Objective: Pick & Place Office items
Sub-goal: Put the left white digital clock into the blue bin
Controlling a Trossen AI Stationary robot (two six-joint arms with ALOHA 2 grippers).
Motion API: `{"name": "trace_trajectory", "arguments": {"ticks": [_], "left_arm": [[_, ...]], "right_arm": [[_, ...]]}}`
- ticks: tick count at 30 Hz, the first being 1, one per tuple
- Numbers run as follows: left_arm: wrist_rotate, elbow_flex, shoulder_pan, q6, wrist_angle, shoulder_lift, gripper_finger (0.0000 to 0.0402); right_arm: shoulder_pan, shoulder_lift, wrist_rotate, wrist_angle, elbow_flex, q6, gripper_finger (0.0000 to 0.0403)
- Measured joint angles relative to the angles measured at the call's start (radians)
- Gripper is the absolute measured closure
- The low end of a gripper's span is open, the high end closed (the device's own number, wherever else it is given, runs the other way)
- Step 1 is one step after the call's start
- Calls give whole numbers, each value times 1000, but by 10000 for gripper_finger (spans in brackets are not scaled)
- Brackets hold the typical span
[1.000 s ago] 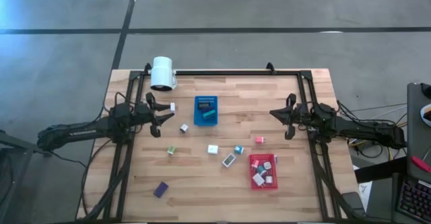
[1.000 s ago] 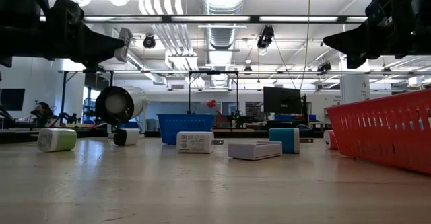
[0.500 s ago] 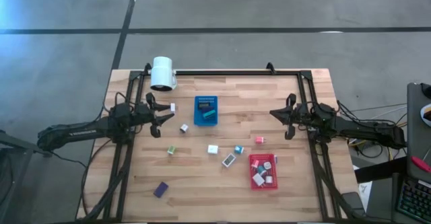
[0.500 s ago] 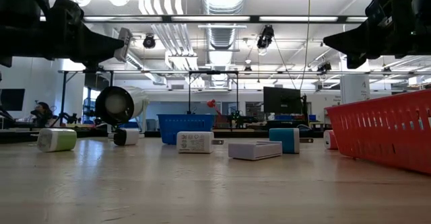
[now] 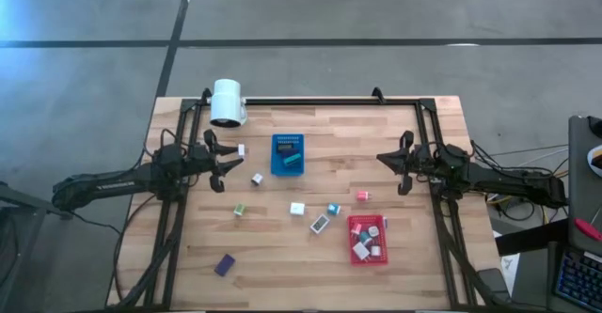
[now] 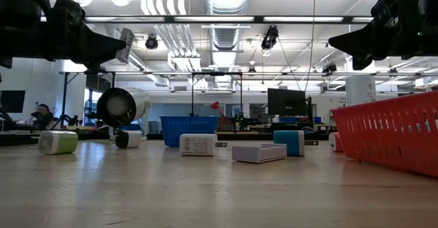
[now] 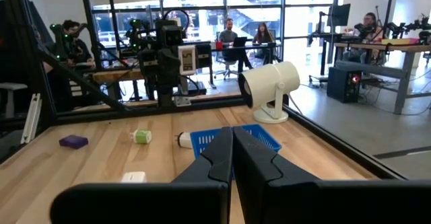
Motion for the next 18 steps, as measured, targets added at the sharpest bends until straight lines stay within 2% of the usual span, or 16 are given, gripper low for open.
{"name": "trace_trajectory", "arguments": {"ticks": [5,10,15,18], "left_arm": [[2,6,0,-28,9,0,255],[1,73,-1,-71,34,1,255],[-56,190,-1,-67,17,49,255],[-85,301,-1,-64,-60,120,255]], "right_arm": [[0,0,0,0,0,2,394],[0,0,0,0,0,0,394],[0,0,0,3,0,1,394],[0,0,0,3,0,2,394]]}}
